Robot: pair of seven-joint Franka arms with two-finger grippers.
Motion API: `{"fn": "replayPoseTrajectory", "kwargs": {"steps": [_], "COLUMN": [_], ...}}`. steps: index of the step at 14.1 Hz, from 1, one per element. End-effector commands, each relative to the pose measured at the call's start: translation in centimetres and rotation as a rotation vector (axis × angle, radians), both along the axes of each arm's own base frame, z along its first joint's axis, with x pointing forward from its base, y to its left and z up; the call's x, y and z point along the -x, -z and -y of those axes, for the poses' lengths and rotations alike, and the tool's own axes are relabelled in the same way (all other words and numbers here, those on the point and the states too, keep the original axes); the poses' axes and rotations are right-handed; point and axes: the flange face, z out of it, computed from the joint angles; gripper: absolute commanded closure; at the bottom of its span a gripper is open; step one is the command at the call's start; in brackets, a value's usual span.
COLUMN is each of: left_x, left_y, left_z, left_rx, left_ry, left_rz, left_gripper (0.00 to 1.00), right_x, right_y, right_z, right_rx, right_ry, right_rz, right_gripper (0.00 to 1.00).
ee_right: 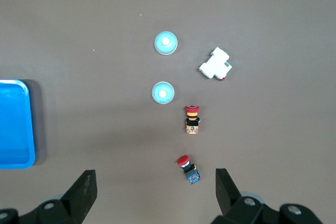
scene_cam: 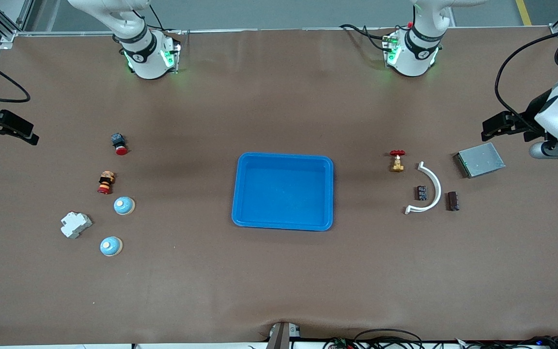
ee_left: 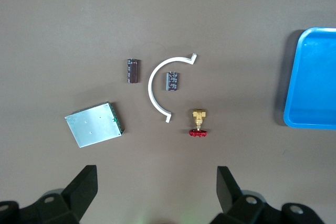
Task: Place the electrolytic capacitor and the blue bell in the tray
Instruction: 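Reach the right gripper down to a light-blue bell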
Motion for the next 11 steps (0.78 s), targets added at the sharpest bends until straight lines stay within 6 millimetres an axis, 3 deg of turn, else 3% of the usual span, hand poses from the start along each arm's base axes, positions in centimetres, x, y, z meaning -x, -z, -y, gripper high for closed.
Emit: {"fn": "replayPoseTrajectory", "kwargs": {"steps": [1, 11], "left_x": [0.1, -0.1], "left_y": [-0.2, -1.1], "left_z": [-0.1, -0.4], "left_rx": [0.001, 0.003], "left_ry": [0.003, -0.009], "left_rz": [-0.008, 0.012], "left_gripper": [0.0, 0.0], "right_x": [0.1, 0.1], "right_y": [-0.2, -0.1], "right_z": [-0.2, -0.4], "right_rx": [0.015, 0.015], "right_ry": [0.013, 0.012], "right_rz": [0.001, -0.001], "right_gripper": [0.0, 0.0]}}
